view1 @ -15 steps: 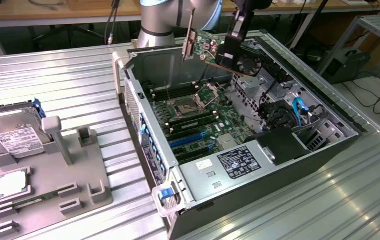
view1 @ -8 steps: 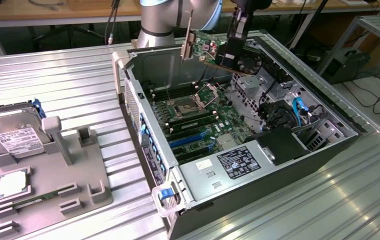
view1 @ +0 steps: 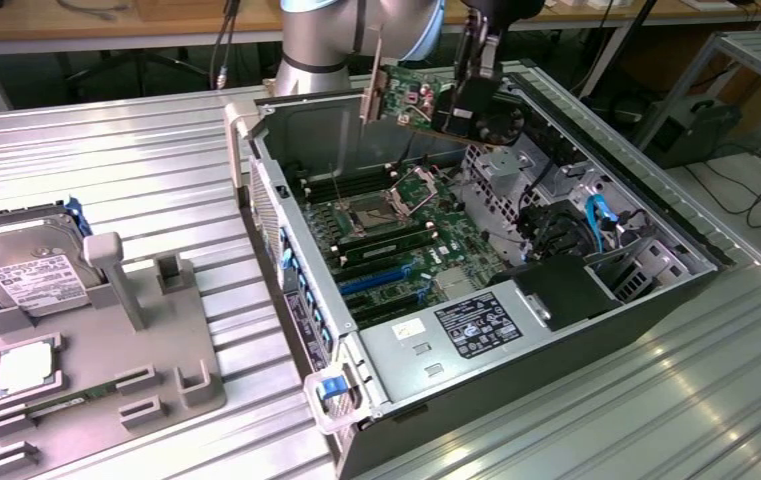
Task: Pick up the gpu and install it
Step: 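Insert the gpu into the slot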
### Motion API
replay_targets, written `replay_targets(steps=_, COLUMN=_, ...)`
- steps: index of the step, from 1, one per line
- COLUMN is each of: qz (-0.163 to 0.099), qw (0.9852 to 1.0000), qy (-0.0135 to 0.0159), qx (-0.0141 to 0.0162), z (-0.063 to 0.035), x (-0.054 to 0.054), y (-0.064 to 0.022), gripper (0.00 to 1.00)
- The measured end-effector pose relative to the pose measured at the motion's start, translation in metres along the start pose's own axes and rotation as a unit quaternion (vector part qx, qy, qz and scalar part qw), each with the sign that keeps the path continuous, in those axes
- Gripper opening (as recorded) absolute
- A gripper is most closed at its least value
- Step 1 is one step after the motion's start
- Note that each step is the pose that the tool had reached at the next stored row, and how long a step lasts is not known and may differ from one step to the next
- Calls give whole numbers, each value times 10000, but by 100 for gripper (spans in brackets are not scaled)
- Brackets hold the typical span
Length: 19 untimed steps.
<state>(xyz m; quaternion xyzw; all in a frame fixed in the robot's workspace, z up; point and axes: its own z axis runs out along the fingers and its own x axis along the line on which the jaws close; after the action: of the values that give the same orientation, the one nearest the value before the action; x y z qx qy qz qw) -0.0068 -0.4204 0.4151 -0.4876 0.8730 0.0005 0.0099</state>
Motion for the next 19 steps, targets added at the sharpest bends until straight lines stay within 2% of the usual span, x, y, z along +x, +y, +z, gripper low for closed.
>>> replay_targets(steps=6, qz=-478, qw=9989, qy=-4, qx=-8, z=0, x=0, y=0, gripper=28)
replay_targets(steps=11, qz=-890, qw=9960, qy=-8, qx=-16, z=0, x=0, y=0, gripper=28)
replay_targets(steps=14, qz=-1142, qw=9935, qy=-10, qx=-20, z=0, x=0, y=0, gripper=28)
replay_targets(steps=16, qz=-1321, qw=9912, qy=-12, qx=-23, z=0, x=0, y=0, gripper=28)
replay_targets(steps=17, qz=-1424, qw=9898, qy=-13, qx=-25, z=0, x=0, y=0, gripper=28)
replay_targets(steps=18, qz=-1577, qw=9875, qy=-14, qx=-28, z=0, x=0, y=0, gripper=28)
replay_targets(steps=19, qz=-1660, qw=9861, qy=-15, qx=-29, z=0, x=0, y=0, gripper=28)
